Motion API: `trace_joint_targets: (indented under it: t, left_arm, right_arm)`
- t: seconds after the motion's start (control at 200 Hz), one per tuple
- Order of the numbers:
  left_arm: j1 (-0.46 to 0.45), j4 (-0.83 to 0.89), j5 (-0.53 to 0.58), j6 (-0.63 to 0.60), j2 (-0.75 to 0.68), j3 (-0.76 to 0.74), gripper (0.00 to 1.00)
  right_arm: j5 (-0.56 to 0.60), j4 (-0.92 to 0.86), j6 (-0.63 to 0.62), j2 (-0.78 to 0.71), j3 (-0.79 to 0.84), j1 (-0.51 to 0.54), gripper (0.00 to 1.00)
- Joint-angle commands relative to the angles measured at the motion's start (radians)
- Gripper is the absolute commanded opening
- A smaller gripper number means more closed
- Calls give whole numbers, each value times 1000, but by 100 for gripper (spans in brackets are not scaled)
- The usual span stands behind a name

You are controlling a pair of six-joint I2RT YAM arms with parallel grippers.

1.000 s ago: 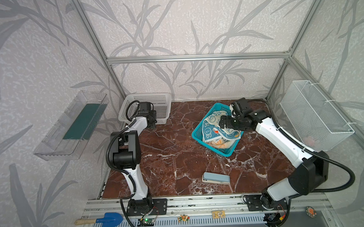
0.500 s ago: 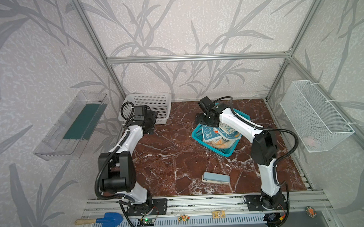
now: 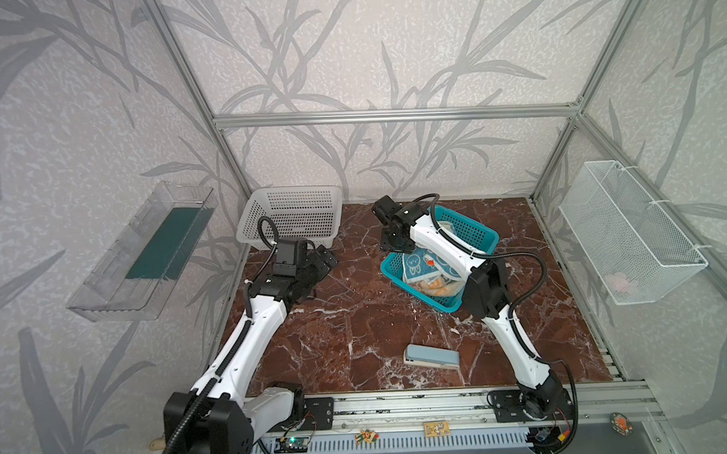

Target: Fold and stack the towels

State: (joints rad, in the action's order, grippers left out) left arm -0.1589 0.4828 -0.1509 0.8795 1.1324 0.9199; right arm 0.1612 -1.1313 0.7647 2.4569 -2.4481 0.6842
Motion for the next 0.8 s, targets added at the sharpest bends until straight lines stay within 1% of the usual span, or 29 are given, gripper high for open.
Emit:
trace_joint_targets:
  t: [0.0, 0.155, 0.235, 0.34, 0.46, 0.47, 0.615, 0.71, 0.795]
  left_arm:
    - [-11, 30, 0, -56, -22, -8, 99]
    - [-68, 25, 26, -79, -7, 40, 99]
    - [-106, 26, 41, -91, 9, 66, 99]
    - [-161, 23, 77, -113, 27, 94, 99]
    - [-208, 7, 97, -121, 48, 108, 99]
    - [-212, 5, 98, -124, 50, 109, 99]
    - [-273, -7, 122, -139, 91, 142, 99]
    - [-306, -14, 134, -149, 125, 167, 99]
    - [-332, -22, 140, -155, 155, 189, 99]
  right_arm:
    - [43, -118, -25, -7, -7, -3, 40]
    - [64, -93, -57, -94, 134, -24, 22]
    - [64, -43, -74, -169, 258, -47, 16]
    - [49, 42, -99, -285, 442, -93, 11]
    - [50, 81, -122, -398, 610, -161, 4]
    - [51, 85, -142, -408, 622, -166, 3]
    - [69, 119, -244, -531, 785, -253, 0]
    - [104, 156, -349, -604, 881, -301, 0]
    - [115, 174, -434, -638, 935, -335, 0]
